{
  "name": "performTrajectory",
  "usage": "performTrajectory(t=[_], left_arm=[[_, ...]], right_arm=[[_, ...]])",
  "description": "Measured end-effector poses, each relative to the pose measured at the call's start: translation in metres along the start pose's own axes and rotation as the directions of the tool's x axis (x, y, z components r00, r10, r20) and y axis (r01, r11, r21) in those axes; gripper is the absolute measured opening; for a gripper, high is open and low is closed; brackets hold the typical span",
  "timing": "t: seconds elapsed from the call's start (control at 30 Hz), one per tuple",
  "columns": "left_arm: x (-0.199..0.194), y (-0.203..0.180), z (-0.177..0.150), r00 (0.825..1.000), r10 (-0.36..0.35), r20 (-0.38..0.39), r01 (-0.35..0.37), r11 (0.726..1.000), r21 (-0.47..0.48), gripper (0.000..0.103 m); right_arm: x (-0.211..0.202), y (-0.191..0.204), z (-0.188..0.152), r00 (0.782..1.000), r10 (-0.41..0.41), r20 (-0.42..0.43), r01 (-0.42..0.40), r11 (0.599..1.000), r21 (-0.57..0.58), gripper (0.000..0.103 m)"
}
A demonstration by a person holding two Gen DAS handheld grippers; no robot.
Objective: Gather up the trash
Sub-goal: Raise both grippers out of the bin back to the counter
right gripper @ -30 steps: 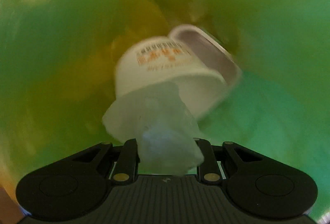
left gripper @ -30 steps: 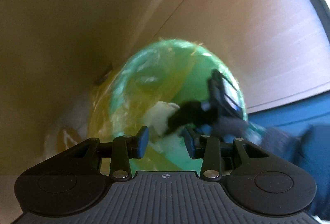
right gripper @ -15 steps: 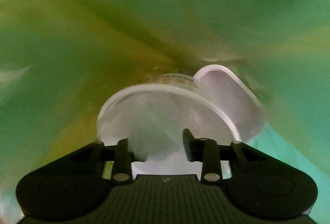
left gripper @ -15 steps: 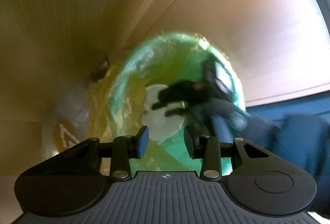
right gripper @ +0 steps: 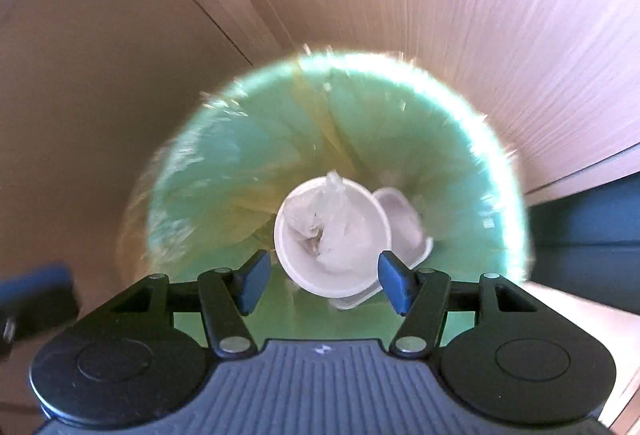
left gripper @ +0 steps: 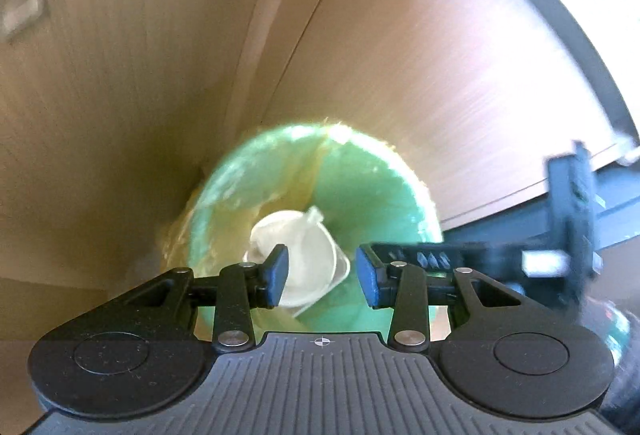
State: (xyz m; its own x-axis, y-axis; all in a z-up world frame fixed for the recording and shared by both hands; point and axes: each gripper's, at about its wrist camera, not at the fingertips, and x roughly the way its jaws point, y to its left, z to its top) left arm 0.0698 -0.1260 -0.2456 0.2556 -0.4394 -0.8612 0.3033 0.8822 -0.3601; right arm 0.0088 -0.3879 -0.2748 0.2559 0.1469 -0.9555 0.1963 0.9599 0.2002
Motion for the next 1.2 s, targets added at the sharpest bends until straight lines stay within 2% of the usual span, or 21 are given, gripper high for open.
performTrajectory(t=[0.1,0.2,0.43,0.5,0.6,0.73,0.83,0.93,1.0,1.1,1.2], left_arm=[[-0.019,-0.016,0.004,0.999,0.028,0.043,-0.029,0.999,0.031,0.042],[-0.034,-0.03,0.004,0.996,0.081,0.048,-0.083,0.995,0.055,0.042],[-0.031,-0.058,-0.022,0.991,0.114,-0.068,-0.108,0.991,0.085,0.042],[-0.034,-0.065,-0.029,0.99,0.114,-0.083,-0.105,0.989,0.102,0.042],[-0.044,-0.07,-0.032,0.988,0.139,-0.068,-0.13,0.984,0.121,0.042],[-0.058,-0.07,-0.036,0.985,0.166,-0.037,-0.162,0.983,0.091,0.042],[-0.08,-0.066,-0.028,0.982,0.18,0.049,-0.184,0.979,0.089,0.042],[-0.106,-0.062,-0.004,0.963,0.193,0.186,-0.211,0.974,0.086,0.042],[-0.126,-0.064,0.017,0.943,0.192,0.271,-0.223,0.971,0.088,0.042],[-0.163,-0.068,0.044,0.89,0.169,0.425,-0.24,0.963,0.12,0.042],[-0.199,-0.065,0.07,0.833,0.179,0.523,-0.301,0.94,0.158,0.042]], right_arm=[[-0.018,-0.003,-0.01,0.999,-0.038,0.02,0.039,0.999,-0.034,0.064],[-0.034,-0.007,-0.013,1.0,-0.026,0.011,0.027,0.999,-0.031,0.064],[-0.062,0.007,-0.042,0.997,-0.077,0.018,0.079,0.983,-0.167,0.067],[-0.068,0.005,-0.046,0.999,-0.053,0.011,0.054,0.984,-0.169,0.067],[-0.072,0.001,-0.05,1.0,-0.025,0.004,0.026,0.986,-0.164,0.069],[-0.077,0.0,-0.054,1.0,0.024,-0.015,-0.026,0.986,-0.164,0.069],[-0.076,0.004,-0.056,0.996,0.084,-0.019,-0.086,0.982,-0.17,0.072],[-0.071,0.007,-0.05,0.993,0.115,-0.012,-0.115,0.981,-0.155,0.074],[-0.075,0.008,-0.042,0.994,0.109,0.017,-0.106,0.986,-0.132,0.074],[-0.09,0.018,-0.026,0.991,0.092,0.097,-0.078,0.987,-0.138,0.074],[-0.104,0.038,-0.011,0.981,0.011,0.191,0.022,0.985,-0.172,0.074]])
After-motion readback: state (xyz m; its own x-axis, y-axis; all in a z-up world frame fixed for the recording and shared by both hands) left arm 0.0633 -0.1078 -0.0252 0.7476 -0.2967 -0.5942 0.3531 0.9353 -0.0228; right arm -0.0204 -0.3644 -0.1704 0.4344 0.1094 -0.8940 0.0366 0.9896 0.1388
